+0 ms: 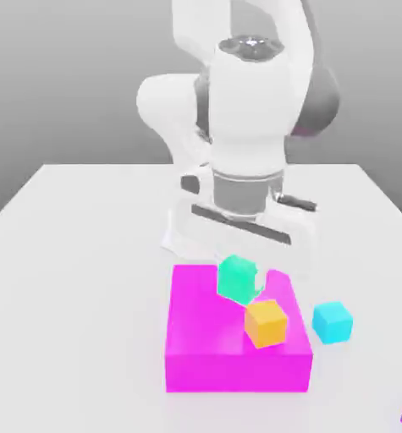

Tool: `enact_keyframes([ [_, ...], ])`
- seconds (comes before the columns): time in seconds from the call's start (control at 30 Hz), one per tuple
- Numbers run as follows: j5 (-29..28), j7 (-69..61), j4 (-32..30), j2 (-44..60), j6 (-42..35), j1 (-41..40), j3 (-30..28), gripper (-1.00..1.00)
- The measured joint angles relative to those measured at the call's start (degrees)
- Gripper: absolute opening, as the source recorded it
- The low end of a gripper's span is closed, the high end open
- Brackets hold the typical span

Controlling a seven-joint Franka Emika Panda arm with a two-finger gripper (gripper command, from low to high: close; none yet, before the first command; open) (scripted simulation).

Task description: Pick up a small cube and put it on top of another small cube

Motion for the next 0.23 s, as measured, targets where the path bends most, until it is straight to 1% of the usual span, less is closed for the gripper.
enact_keyframes([
  [0.13, -1.75, 1.59, -1.66, 6.49, 8.04, -0.10, 0.90, -1.00],
  [0.17, -1.98, 1.78, -1.87, 7.42, 9.18, -0.10, 0.94, 1.00],
  [0.23, -1.97, 1.77, -1.87, 7.42, 9.18, -0.10, 0.94, 1.00],
])
